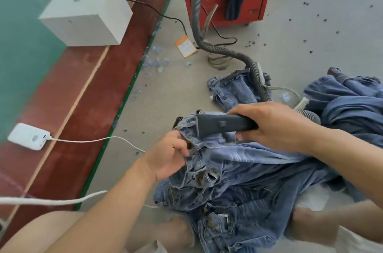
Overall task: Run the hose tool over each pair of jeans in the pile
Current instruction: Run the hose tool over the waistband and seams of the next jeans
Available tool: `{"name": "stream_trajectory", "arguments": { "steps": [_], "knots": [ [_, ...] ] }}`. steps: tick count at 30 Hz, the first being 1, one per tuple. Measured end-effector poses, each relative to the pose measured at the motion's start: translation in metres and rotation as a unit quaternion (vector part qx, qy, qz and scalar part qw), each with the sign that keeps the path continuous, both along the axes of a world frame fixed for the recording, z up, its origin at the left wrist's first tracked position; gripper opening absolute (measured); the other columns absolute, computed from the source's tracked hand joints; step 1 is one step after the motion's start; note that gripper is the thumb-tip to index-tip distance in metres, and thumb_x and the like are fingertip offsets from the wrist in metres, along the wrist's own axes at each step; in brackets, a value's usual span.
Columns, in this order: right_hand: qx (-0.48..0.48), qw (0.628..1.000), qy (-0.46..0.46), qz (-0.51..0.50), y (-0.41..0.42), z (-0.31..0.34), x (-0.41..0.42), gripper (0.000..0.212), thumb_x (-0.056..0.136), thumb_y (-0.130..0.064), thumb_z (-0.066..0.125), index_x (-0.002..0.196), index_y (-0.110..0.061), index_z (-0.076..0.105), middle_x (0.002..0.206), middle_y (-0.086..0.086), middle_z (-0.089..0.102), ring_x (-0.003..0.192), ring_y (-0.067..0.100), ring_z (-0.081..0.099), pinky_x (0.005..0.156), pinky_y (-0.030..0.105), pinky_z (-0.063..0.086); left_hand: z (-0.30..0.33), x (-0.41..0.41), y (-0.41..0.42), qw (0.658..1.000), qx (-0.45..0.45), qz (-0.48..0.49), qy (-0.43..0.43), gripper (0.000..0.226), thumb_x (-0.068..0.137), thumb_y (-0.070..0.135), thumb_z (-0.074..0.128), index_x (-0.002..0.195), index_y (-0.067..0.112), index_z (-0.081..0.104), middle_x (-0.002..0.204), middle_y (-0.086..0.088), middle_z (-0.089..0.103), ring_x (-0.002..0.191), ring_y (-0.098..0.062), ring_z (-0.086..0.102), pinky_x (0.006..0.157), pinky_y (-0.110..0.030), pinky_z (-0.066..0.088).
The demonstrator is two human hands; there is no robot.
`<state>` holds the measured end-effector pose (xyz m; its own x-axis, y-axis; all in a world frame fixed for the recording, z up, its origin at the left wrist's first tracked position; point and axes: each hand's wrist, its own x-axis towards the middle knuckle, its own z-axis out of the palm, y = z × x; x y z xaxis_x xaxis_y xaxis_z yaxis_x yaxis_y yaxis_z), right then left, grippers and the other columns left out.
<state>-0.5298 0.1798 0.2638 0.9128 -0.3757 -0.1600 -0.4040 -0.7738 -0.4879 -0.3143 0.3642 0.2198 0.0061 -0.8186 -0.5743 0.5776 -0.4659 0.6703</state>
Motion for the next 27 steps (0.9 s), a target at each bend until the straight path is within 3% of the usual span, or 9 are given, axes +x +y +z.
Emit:
{"name": "stream_trajectory", "arguments": {
  "steps": [4, 8, 12, 15, 17, 20, 22, 25, 27],
  "knots": [
    [-0.027, 1.0, 0.012, -0.004, -0.012, 0.026, -0.009, 0.033, 0.088, -0.053, 0.067, 0.117, -0.049, 0.052, 0.083, -0.023, 0.061, 0.076, 0.005, 0.057, 0.069, 0.035, 0.048, 0.009, -0.001, 0.007, 0.999, 0.016, -0.024, -0.015, 0.074, 0.065, -0.018, 0.046, 0.138, -0.011, 0.04, 0.135, -0.033, 0.059, 0.127, -0.042, 0.061, 0.106, -0.054, 0.05],
    [-0.05, 0.995, 0.083, 0.036, -0.005, 0.035, -0.01, 0.035, 0.088, -0.065, 0.063, 0.115, -0.048, 0.051, 0.087, -0.02, 0.064, 0.08, 0.008, 0.06, 0.074, 0.039, 0.054, 0.015, -0.019, 0.0, 0.994, -0.059, -0.026, 0.085, 0.07, 0.069, -0.003, 0.036, 0.138, -0.007, 0.039, 0.141, -0.028, 0.044, 0.127, -0.044, 0.042, 0.113, -0.06, 0.033],
    [0.018, 0.999, -0.021, 0.038, 0.007, 0.04, -0.003, 0.034, 0.089, -0.054, 0.07, 0.118, -0.04, 0.059, 0.085, -0.019, 0.066, 0.076, 0.001, 0.061, 0.071, 0.022, 0.05, 0.012, -0.035, -0.01, 0.984, -0.06, -0.011, 0.166, 0.081, 0.076, 0.026, 0.042, 0.15, -0.005, 0.031, 0.142, -0.022, 0.032, 0.124, -0.036, 0.021, 0.105, -0.055, 0.017],
    [0.055, 0.994, -0.097, -0.011, 0.0, 0.053, -0.008, 0.026, 0.087, -0.05, 0.071, 0.108, -0.045, 0.058, 0.076, -0.026, 0.063, 0.075, -0.011, 0.061, 0.066, 0.01, 0.044, 0.005, -0.031, -0.011, 0.976, -0.081, -0.025, 0.202, 0.081, 0.089, 0.044, 0.035, 0.155, -0.002, 0.032, 0.145, -0.022, 0.041, 0.128, -0.038, 0.038, 0.108, -0.051, 0.029],
    [0.017, 0.997, -0.063, -0.031, -0.015, 0.061, -0.019, 0.021, 0.085, -0.051, 0.071, 0.097, -0.049, 0.055, 0.079, -0.028, 0.064, 0.075, -0.009, 0.061, 0.06, 0.014, 0.043, 0.003, -0.025, -0.012, 0.971, -0.084, -0.024, 0.223, 0.087, 0.094, 0.06, 0.027, 0.155, -0.002, 0.035, 0.153, -0.025, 0.039, 0.137, -0.042, 0.039, 0.115, -0.055, 0.032],
    [-0.075, 0.994, 0.07, -0.031, -0.023, 0.058, -0.029, 0.027, 0.084, -0.058, 0.071, 0.102, -0.044, 0.056, 0.073, -0.019, 0.061, 0.069, 0.001, 0.059, 0.064, 0.03, 0.049, 0.0, -0.019, -0.014, 0.966, -0.099, -0.038, 0.237, 0.103, 0.092, 0.078, 0.027, 0.159, 0.001, 0.027, 0.166, -0.028, 0.015, 0.153, -0.05, 0.013, 0.125, -0.063, 0.008],
    [-0.102, 0.989, 0.108, 0.006, -0.009, 0.05, -0.024, 0.038, 0.082, -0.071, 0.058, 0.111, -0.046, 0.053, 0.079, -0.019, 0.063, 0.075, 0.006, 0.061, 0.07, 0.037, 0.054, -0.002, -0.023, -0.019, 0.963, -0.111, -0.04, 0.244, 0.104, 0.092, 0.08, 0.023, 0.159, 0.001, 0.029, 0.164, -0.027, 0.025, 0.149, -0.046, 0.026, 0.121, -0.058, 0.021],
    [-0.072, 0.996, 0.044, 0.024, 0.016, 0.042, -0.007, 0.048, 0.083, -0.074, 0.048, 0.118, -0.042, 0.053, 0.088, -0.016, 0.068, 0.079, 0.012, 0.064, 0.072, 0.04, 0.055, -0.004, -0.033, -0.026, 0.971, -0.082, -0.023, 0.225, 0.093, 0.097, 0.073, 0.023, 0.155, 0.002, 0.038, 0.148, -0.024, 0.039, 0.12, -0.036, 0.045, 0.097, -0.049, 0.032],
    [-0.045, 0.999, -0.011, -0.016, 0.02, 0.046, -0.002, 0.042, 0.086, -0.07, 0.051, 0.113, -0.038, 0.053, 0.081, -0.015, 0.065, 0.07, 0.008, 0.061, 0.065, 0.038, 0.053, -0.003, -0.037, -0.029, 0.972, -0.081, -0.025, 0.22, 0.087, 0.099, 0.067, 0.022, 0.153, 0.001, 0.038, 0.137, -0.022, 0.043, 0.116, -0.035, 0.043, 0.101, -0.05, 0.03]
  ]
}}
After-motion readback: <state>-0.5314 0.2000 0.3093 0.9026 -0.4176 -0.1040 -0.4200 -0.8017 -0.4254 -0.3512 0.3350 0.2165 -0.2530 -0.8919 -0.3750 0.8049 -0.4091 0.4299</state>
